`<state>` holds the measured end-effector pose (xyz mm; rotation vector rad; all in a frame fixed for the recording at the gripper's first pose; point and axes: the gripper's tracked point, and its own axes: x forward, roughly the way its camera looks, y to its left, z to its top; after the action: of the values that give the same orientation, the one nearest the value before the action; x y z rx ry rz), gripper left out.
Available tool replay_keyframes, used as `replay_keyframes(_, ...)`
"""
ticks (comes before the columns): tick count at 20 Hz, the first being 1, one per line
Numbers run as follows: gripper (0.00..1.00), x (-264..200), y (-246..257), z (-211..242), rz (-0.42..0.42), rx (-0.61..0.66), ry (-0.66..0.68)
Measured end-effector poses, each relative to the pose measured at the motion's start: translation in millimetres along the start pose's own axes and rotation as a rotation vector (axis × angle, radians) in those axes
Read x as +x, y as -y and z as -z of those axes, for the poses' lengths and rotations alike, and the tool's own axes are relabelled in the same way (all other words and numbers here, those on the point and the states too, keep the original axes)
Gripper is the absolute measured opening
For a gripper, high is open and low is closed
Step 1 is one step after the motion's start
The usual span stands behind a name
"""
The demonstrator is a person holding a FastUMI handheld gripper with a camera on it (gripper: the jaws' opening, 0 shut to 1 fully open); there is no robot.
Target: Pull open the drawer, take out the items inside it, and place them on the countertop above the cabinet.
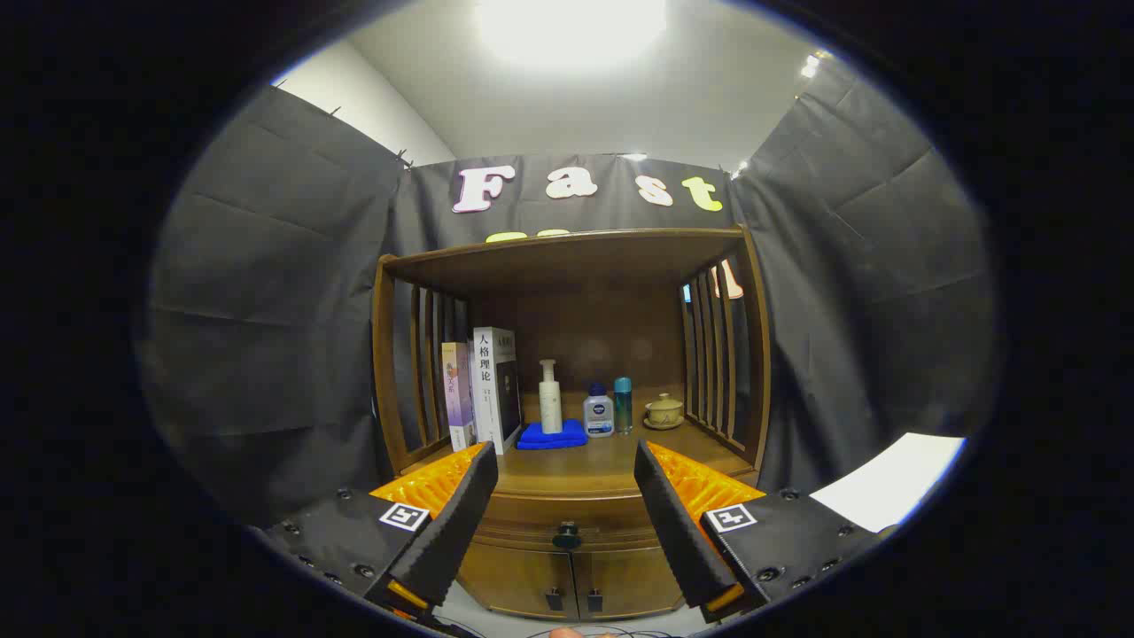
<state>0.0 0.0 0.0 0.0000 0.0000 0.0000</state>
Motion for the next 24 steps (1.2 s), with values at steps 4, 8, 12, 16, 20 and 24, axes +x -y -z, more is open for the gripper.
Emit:
replay_keyframes(4,0.98,0.3,-3.4,4.7,-0.003,-0.009,-0.009)
replay_keyframes(8,0.97,1.0,-8.0,10.6,-0.011,-0.022,-0.019)
replay_keyframes(12,0.97,1.9,-8.3,13.5,-0.006,-0.036,-0.020)
replay_keyframes(16,0.98,4.0,-8.0,14.5,0.000,-0.035,-0.020)
replay_keyframes(20,0.97,12.5,-0.4,26.0,0.018,-0.052,-0.032)
replay_keyframes(24,0.98,29.3,4.9,53.2,0.023,-0.027,-0.089)
